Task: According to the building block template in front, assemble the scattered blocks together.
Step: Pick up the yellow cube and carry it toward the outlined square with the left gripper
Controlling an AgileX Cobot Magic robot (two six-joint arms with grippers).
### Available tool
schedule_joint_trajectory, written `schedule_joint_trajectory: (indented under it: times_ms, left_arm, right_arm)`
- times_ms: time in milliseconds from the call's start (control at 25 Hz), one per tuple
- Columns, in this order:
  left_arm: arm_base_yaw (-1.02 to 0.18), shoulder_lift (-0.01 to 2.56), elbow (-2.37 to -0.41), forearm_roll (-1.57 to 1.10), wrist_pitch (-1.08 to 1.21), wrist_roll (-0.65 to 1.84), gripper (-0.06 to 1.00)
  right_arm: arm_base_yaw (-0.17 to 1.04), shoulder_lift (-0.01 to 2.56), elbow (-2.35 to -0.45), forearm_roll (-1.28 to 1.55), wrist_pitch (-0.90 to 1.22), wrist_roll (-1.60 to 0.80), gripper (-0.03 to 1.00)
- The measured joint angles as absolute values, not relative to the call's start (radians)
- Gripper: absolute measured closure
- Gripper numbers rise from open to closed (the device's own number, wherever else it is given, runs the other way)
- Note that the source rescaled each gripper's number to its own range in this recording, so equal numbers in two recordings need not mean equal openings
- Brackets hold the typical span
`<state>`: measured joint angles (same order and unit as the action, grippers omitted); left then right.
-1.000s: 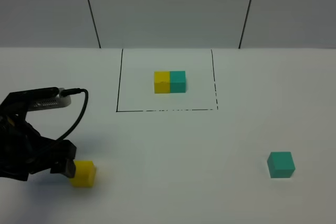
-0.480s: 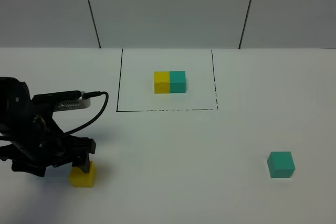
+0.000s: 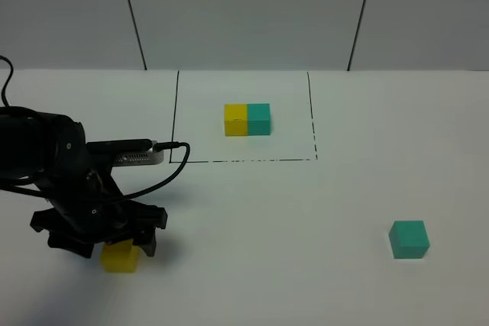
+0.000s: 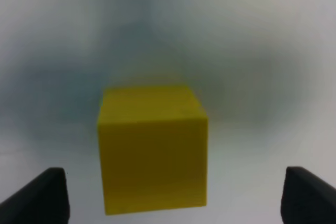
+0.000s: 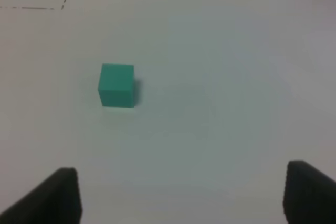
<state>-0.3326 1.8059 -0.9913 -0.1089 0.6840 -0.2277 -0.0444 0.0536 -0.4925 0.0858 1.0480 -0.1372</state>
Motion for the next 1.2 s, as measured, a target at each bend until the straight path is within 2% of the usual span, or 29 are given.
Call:
schedule_joint_trajectory:
  times_ms: [600, 800, 1000, 1080, 1200]
  left_arm:
    - [-0.333, 1.921, -0.992, -0.088, 0.619, -0.256, 0.20]
    - [-0.333, 1.928, -0.995, -0.086, 0.617, -0.260, 0.25]
    - [-0.333, 1.940, -1.002, -0.066, 0.633, -0.261, 0.46]
    - [-0.333, 1.942, -1.002, -0.056, 0.633, -0.261, 0.60]
    - [-0.333, 1.944, -1.003, -0.052, 0.631, -0.261, 0.92]
  right_arm:
    - [-0.044, 0.054, -0.493, 0.086, 1.048, -0.136, 0.38]
    - [-0.044, 0.054, -0.493, 0.086, 1.048, -0.136, 0.38]
    - [-0.044, 0.054, -0.493, 0.087, 1.048, -0.136, 0.38]
    - [-0.044, 0.054, -0.493, 0.087, 1.048, -0.136, 0.38]
    - [-0.044, 0.054, -0.493, 0.087, 1.048, -0.136, 0.38]
